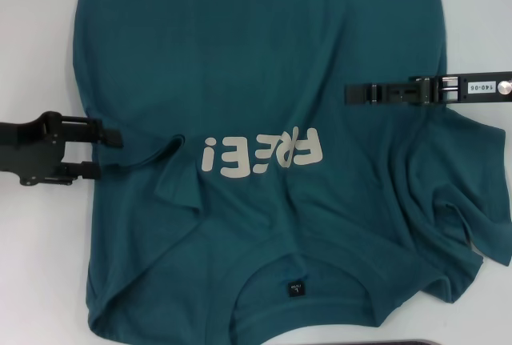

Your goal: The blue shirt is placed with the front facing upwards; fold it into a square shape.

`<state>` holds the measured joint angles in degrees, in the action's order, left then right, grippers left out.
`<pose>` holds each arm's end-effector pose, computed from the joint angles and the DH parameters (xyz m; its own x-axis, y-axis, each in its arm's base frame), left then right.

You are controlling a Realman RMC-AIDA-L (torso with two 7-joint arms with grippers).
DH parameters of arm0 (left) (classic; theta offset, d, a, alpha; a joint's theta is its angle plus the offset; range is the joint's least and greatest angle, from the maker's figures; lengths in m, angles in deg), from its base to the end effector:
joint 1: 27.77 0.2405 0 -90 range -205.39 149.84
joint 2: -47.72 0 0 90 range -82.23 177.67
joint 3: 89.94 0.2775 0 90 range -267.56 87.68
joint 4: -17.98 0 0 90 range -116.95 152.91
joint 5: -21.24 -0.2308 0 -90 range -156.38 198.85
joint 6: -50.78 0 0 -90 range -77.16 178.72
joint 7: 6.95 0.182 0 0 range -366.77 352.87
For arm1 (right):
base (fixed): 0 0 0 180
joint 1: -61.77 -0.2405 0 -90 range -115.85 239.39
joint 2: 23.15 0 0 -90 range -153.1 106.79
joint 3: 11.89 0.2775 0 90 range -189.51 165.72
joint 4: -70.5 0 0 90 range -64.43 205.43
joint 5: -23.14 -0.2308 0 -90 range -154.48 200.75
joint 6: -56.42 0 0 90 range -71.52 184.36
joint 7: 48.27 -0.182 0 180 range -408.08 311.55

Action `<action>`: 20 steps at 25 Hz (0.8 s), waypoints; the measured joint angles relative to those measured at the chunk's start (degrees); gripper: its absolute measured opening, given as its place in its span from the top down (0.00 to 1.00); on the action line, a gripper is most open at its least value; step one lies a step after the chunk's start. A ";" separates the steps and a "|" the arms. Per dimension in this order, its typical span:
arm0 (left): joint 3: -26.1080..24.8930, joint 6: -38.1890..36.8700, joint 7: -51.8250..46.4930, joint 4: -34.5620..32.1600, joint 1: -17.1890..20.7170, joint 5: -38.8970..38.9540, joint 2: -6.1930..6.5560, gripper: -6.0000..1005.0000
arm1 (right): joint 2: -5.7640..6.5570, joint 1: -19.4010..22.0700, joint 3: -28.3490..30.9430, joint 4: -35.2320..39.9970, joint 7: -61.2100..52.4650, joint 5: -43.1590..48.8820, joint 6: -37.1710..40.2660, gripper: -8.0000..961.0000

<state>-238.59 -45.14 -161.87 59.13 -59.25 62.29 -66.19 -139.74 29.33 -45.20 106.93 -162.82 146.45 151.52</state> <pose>-0.3373 0.3480 -0.0010 -0.2014 0.9620 0.1843 0.9745 0.1777 0.1373 0.2860 0.3626 -0.0265 0.4103 -0.8117 -0.4157 -0.8357 -0.5172 0.1849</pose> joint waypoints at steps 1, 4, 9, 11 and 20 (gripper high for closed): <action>0.01 0.01 -0.04 -0.01 0.14 -0.10 -0.09 0.27 | 0.01 -0.02 0.00 0.03 -0.09 -0.01 0.00 0.02; 0.03 0.78 -0.21 -0.02 0.27 -0.70 -0.34 0.28 | 0.04 -0.06 0.00 0.08 -0.14 -0.05 0.00 0.02; 0.42 3.50 -0.43 -0.58 -0.07 -1.28 -0.52 0.28 | 0.05 -0.08 0.00 0.05 -0.15 -0.02 0.00 0.02; 1.39 4.53 -0.61 -0.94 -0.17 -1.32 -0.53 0.28 | 0.10 -0.01 0.01 0.05 -0.17 -0.01 0.00 0.02; 2.88 6.81 -0.82 -2.06 -1.02 -1.33 -0.79 0.28 | 0.31 0.09 0.03 0.02 -0.22 0.00 0.00 0.02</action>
<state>-235.71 -38.32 -162.69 57.07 -60.27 60.96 -66.98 -139.43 29.41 -45.18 106.94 -163.04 146.45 151.52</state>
